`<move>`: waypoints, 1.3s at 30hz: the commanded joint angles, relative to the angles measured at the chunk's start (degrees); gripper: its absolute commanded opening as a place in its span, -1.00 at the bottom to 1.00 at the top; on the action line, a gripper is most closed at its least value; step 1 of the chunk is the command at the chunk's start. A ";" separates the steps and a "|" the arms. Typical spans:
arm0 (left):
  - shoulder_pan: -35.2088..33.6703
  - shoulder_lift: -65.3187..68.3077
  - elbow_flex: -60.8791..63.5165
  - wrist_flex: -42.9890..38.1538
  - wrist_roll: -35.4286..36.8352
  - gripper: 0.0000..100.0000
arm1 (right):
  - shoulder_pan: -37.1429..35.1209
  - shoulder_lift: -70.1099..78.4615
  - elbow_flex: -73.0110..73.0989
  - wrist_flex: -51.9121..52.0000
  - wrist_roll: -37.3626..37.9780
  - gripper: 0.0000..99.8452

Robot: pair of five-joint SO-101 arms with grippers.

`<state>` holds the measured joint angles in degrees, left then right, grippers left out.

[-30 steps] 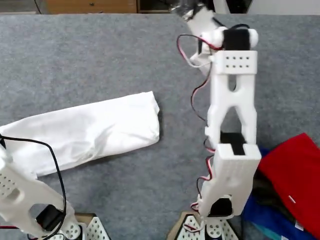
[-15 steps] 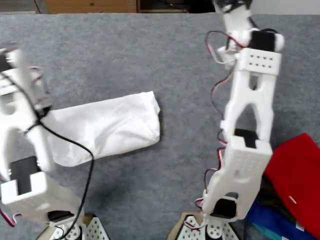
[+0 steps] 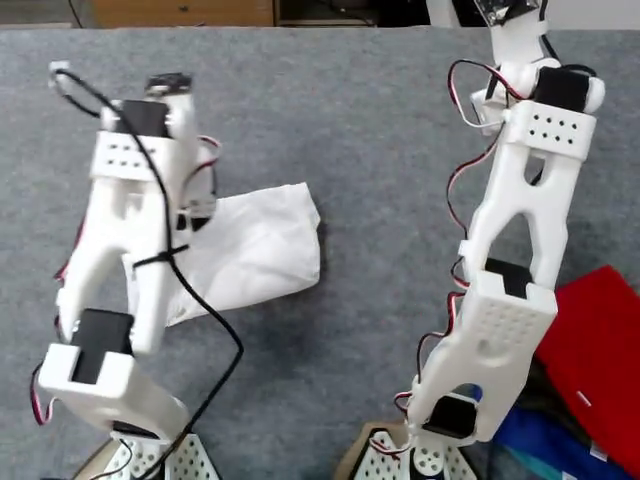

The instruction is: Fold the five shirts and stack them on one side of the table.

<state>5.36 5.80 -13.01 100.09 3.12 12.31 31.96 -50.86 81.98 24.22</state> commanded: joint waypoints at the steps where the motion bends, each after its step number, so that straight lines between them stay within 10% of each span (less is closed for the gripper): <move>1: 3.69 2.15 -5.36 0.70 0.79 -0.96 | 0.75 -0.48 -3.30 -1.05 -0.09 -0.99; 39: 18.20 30.20 -34.37 0.70 7.47 -0.96 | 0.48 -0.31 -3.30 -1.05 -0.09 -0.99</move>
<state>23.12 36.04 -43.69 100.09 10.24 12.31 31.96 -50.86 81.98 24.22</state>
